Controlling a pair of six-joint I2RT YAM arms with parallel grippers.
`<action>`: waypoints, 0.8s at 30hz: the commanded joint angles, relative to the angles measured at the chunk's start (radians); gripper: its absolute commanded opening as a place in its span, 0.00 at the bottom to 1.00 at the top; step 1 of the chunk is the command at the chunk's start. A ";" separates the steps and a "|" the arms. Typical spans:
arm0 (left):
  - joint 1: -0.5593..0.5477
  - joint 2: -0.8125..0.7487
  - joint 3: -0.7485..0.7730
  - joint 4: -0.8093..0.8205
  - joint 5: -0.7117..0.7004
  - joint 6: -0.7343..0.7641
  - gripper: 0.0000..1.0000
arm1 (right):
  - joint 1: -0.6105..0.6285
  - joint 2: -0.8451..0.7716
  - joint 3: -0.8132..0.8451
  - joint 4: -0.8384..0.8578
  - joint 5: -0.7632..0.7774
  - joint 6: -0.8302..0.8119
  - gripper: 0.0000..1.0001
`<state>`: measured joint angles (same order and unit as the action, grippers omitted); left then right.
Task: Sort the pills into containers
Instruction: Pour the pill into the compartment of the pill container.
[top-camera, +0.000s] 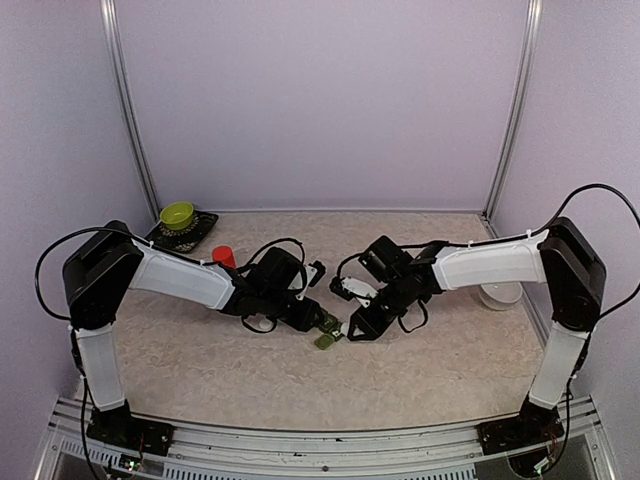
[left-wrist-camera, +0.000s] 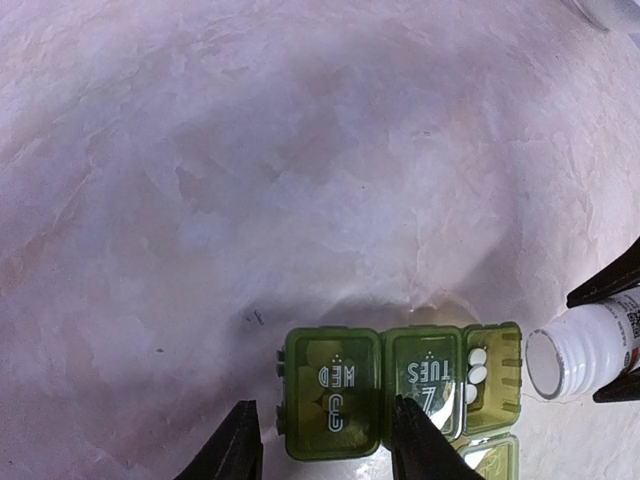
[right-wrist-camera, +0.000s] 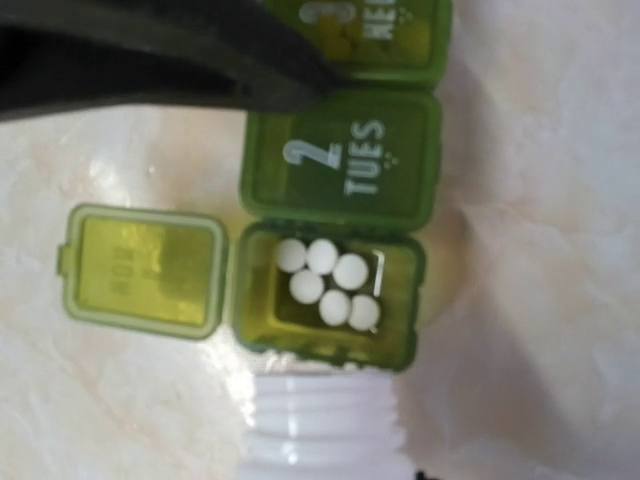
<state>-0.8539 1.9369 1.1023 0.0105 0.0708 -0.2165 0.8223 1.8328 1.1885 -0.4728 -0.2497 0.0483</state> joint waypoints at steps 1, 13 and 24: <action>0.001 -0.032 0.019 -0.026 -0.006 0.013 0.43 | -0.003 -0.065 -0.059 0.121 0.004 0.010 0.00; 0.000 -0.035 0.020 -0.024 -0.006 0.009 0.44 | -0.003 -0.130 -0.218 0.383 -0.025 0.043 0.00; -0.001 -0.039 0.025 -0.024 -0.006 0.009 0.44 | -0.002 -0.194 -0.399 0.645 -0.036 0.060 0.00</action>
<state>-0.8539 1.9362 1.1023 0.0086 0.0708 -0.2165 0.8223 1.6756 0.8471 0.0216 -0.2703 0.0952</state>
